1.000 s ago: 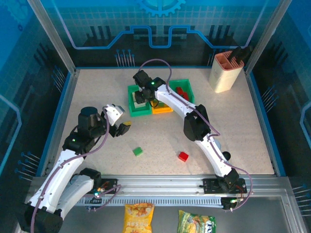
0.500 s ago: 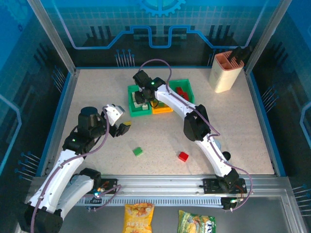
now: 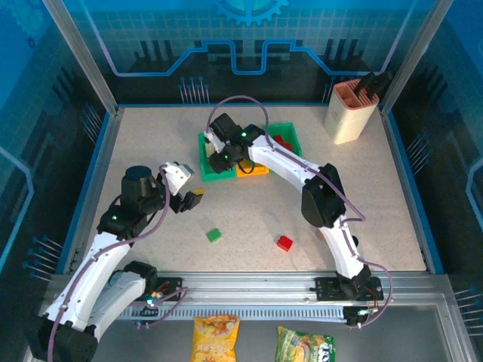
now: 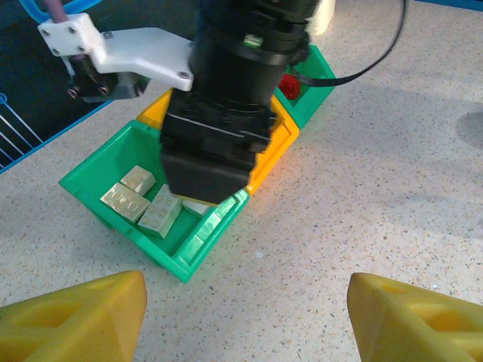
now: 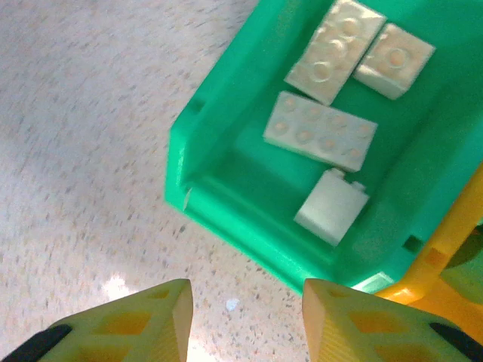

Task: Sort the legos into containers by color
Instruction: Pick up the lego from the bottom-center of the table.

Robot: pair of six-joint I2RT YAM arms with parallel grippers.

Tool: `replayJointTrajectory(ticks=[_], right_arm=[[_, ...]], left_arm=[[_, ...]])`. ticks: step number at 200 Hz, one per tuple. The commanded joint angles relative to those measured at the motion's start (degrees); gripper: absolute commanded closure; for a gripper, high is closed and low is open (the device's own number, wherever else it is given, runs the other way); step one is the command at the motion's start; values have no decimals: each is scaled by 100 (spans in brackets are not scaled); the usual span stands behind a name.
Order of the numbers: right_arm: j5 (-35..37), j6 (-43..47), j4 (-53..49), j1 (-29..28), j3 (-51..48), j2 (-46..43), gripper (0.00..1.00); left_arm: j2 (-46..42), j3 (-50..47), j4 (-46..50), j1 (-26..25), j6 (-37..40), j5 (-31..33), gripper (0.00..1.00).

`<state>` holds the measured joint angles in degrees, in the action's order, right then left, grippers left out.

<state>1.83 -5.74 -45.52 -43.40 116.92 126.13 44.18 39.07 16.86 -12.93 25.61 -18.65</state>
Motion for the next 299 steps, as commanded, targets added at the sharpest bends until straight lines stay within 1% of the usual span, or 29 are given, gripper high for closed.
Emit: replayJointTrajectory(ticks=[1,12,30,54,78,90,117,149,168,187,228,299], right_arm=[[-774,1409,842,24,-913,-594,56],[-1304,1873,1035,89,-1289,-791,53],[-1992,2506,1106,211,-1681,-976,53],[-3100,3565,1239,354,-2345,-1230,49],[-3448,4356,1586,352,-2984,-1505,47],[-3634,4820,1572,322,-3175,-1586,46],[-3670,5820,1440,79,-3461,-1635,45],[-3333,6370,1250,-282,-3401,-1406,44],[-3013,6496,1142,-511,-3270,-1172,45],[-2777,6525,1282,-723,-3251,-1010,45],[-2633,6587,1412,-1032,-3218,-722,44],[-2553,6673,1089,-1206,-3060,-381,44]], left_arm=[[-76,121,72,-43,8,-42,28],[-78,123,69,-41,15,-34,28],[-79,118,71,-43,19,-36,28],[-74,118,56,-38,20,-24,28],[-68,118,63,-43,27,-7,28],[-70,103,69,-43,32,-7,28],[-54,106,61,-43,32,-6,28],[-62,104,71,-40,32,2,28],[-65,111,76,-43,39,20,28],[-77,118,74,-43,41,29,28],[-81,113,80,-41,32,37,28],[-81,116,72,-43,32,24,28]])
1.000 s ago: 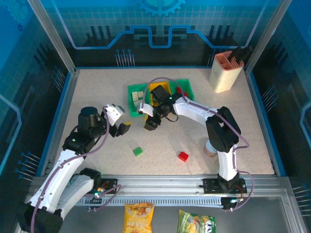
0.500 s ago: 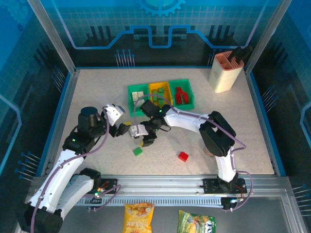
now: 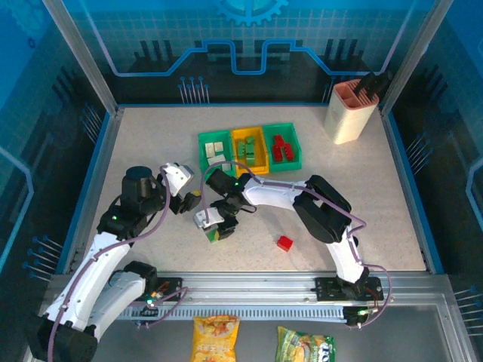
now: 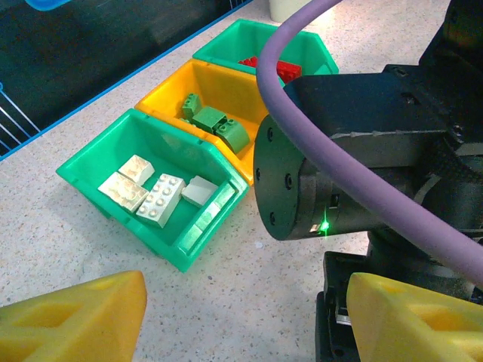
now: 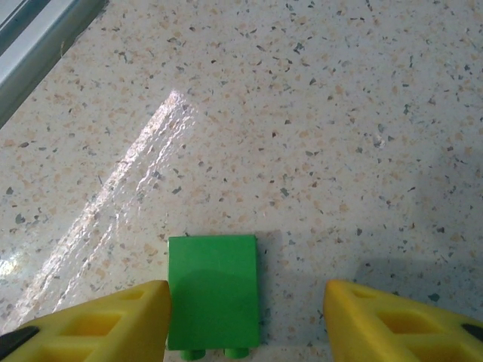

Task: Sort the legos into containers by color
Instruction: Pick up the lego from the bottom-center of the table.

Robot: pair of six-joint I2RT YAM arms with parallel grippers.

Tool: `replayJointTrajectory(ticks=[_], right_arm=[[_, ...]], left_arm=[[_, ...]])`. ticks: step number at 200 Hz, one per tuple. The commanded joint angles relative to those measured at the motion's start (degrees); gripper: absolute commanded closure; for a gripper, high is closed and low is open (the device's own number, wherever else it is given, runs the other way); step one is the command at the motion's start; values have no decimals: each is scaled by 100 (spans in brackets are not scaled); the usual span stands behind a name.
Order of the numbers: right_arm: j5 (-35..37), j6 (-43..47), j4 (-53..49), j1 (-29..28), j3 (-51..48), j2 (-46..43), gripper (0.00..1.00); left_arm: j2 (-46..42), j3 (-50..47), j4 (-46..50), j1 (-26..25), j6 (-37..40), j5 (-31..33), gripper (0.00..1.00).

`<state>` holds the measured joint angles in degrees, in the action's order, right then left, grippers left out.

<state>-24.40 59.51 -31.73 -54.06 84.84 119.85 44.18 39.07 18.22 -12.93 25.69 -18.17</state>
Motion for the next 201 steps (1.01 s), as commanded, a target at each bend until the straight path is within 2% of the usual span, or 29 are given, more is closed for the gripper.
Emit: replayJointTrajectory(ticks=[1,47,92,122,167,201], right_arm=[[68,144,-299,-140,148,252,44],[37,128,-472,-157,219,308,46],[-217,-166,239,-34,-232,-128,46],[-174,-182,317,-15,-323,-219,46],[-149,-53,-1,-21,-246,-156,46],[-86,-43,-116,-32,-229,-70,46]], left_arm=[[-79,113,-68,-39,23,-22,28],[-79,118,-55,-43,23,40,28],[-78,112,-51,-42,26,391,28],[-39,140,-30,-43,-12,972,28],[178,209,78,-8,-192,2165,25],[504,406,273,160,-431,2365,23]])
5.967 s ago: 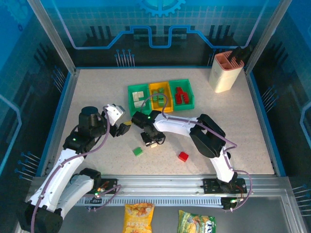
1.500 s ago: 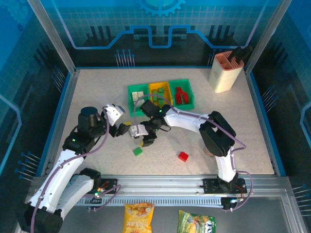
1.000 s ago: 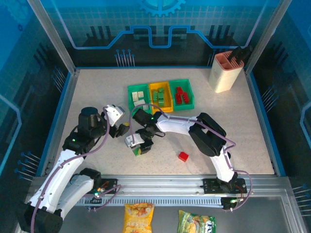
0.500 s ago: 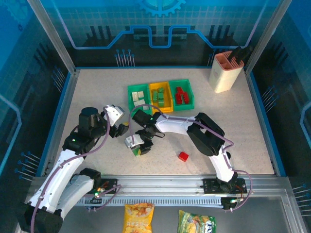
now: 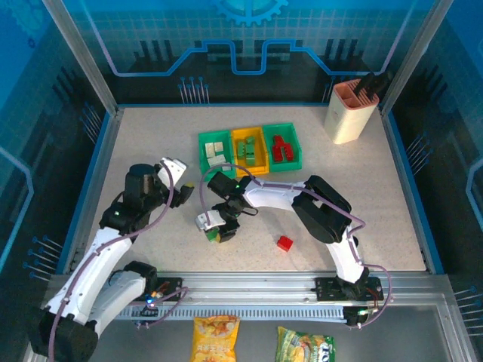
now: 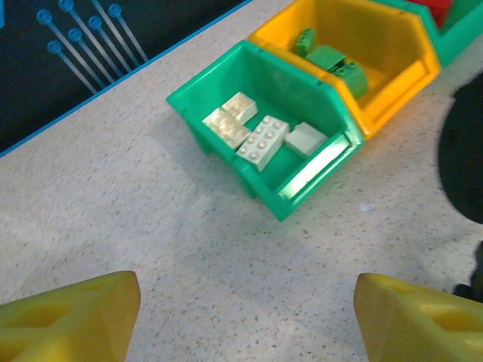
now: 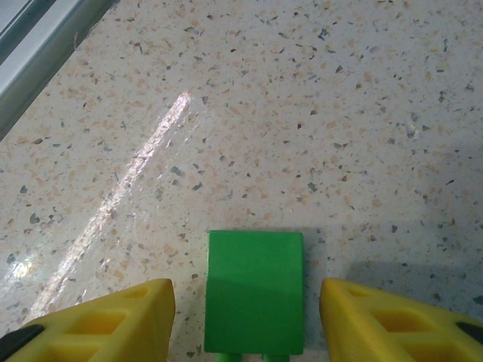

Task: Sort the legos into containers by color
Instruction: Pick up the lego from the bottom-center of the table.

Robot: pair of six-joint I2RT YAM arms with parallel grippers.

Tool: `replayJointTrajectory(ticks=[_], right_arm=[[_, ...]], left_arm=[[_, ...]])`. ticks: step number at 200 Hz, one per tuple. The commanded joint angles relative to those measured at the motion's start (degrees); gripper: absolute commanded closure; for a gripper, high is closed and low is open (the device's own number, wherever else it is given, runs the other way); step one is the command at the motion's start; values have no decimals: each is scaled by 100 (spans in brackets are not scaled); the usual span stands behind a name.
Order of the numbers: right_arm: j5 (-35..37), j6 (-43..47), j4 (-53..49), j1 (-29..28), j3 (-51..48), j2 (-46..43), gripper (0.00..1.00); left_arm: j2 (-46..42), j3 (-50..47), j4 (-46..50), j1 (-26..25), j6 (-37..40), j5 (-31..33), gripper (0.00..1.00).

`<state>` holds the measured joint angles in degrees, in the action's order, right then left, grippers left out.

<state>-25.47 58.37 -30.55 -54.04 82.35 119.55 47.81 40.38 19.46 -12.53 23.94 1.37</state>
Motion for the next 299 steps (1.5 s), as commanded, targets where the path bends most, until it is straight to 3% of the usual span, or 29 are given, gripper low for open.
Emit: replayJointTrajectory(ticks=[1,71,171,267,299], right_arm=[[32,75,-233,-35,19,-34,46],[497,-154,118,-124,-130,113,46],[370,-464,633,-30,-481,-292,60],[82,-1628,1774,713,-1418,-1338,63],[372,-2381,2298,1007,-1687,-1640,66]], left_arm=[[141,281,147,125,-257,414,23],[222,317,175,300,-399,149,20],[110,246,74,292,-336,-407,21],[-226,-8,-402,287,-180,-2794,21],[-281,-37,-489,269,-163,-3162,21]])
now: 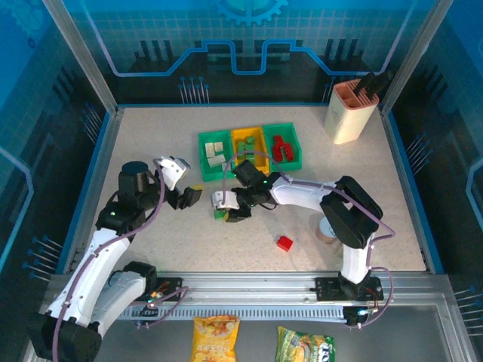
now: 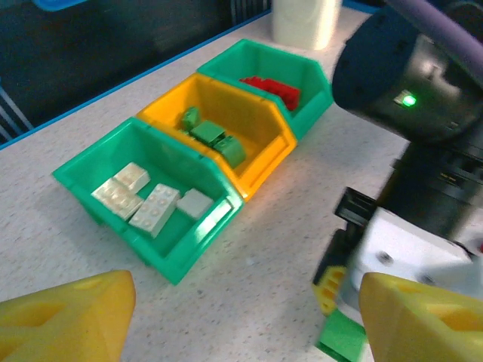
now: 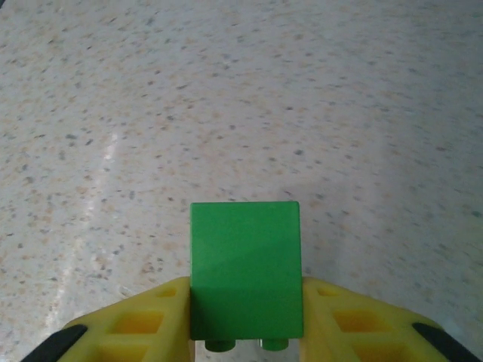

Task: Sort the legos into containers by color
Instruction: Pick up the lego from the bottom-center of the table, then place the lego in the container.

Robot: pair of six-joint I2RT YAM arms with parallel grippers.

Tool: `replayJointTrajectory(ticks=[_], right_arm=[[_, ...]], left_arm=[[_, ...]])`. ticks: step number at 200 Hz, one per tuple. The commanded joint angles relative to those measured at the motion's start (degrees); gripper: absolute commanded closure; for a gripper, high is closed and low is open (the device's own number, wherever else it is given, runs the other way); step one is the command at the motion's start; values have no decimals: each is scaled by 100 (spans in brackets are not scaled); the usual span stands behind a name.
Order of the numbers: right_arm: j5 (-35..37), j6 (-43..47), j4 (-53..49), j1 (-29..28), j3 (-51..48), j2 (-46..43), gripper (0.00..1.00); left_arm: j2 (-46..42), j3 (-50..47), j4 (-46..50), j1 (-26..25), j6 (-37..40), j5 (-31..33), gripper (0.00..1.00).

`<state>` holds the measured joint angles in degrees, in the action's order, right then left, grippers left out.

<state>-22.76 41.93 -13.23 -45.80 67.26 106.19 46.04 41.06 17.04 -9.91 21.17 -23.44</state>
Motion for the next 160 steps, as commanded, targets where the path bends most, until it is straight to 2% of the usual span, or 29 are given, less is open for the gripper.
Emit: replayJointTrajectory(ticks=[1,83,129,160], right_arm=[[112,-769,576,196,-179,-305,66],[1682,-2656,814,892,318,-272,71],[2313,-3682,190,1232,947,-63,72],[2721,-4503,-877,1469,1737,325,72]], left_arm=[[-108,-106,-250,7,119,-680,21],[-149,-116,-254,-2,144,-653,21],[-140,-124,-258,-12,154,-599,22],[-131,-128,-254,-11,157,-588,22]])
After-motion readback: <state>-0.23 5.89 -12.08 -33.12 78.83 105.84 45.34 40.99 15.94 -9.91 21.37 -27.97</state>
